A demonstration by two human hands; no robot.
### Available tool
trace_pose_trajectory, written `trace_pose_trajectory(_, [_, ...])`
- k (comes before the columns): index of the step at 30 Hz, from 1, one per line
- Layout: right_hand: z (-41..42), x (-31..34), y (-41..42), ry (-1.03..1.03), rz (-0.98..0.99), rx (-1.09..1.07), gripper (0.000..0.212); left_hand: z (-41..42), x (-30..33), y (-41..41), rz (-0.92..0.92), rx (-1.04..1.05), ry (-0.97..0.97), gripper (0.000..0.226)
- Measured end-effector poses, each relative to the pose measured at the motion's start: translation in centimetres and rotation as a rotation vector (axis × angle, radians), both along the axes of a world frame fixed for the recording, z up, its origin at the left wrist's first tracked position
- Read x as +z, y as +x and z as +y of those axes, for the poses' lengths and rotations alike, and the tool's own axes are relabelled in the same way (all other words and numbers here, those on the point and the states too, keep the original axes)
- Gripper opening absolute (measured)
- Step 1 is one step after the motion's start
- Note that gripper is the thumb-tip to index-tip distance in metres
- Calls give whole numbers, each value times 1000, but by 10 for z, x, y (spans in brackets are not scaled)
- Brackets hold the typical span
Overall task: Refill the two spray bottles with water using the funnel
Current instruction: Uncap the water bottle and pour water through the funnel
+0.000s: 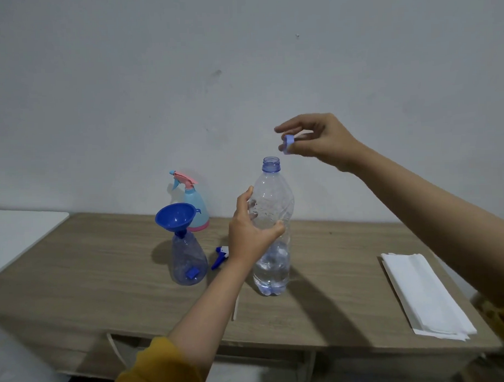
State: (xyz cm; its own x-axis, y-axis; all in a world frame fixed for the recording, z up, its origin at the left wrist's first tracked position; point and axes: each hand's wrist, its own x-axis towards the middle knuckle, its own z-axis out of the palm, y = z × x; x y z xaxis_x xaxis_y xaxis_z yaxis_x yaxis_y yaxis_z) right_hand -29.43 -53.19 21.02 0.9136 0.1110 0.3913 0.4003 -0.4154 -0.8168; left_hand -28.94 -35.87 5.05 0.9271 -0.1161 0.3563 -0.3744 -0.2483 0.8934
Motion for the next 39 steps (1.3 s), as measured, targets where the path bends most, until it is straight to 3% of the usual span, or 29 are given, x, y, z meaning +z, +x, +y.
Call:
trace_pose_trajectory(7, [-26, -177, -44, 132, 131, -445, 16, -1, 0, -3, 7, 13, -38, 82])
trace_pose_trajectory(10, [-33, -258, -63, 67, 255, -668, 14, -1, 1, -4, 4, 10, -31, 83])
trace_pose_trajectory(16, [-24, -333, -90, -5, 348, -758, 10, -1, 4, -6, -12, 18, -26, 86])
trace_pose_trajectory(20, [-14, -320, -80, 15, 238, -770, 33, -1, 5, -5, -1, -9, -11, 87])
trace_pose_trajectory(29, [41, -189, -30, 196, -248, -488, 58, 22, 17, -2, 59, -37, 75, 101])
trace_pose_trajectory(35, [61, -159, 4, 63, -322, -280, 97, 77, 28, -6, -321, 267, 97, 72])
trace_pose_trajectory(37, [72, -154, 13, 7, -379, -238, 106, 103, 22, 5, -355, 364, 144, 76])
trace_pose_trajectory(39, [86, -152, 22, -12, -425, -238, 111, 128, 14, 19, -271, 418, 194, 88])
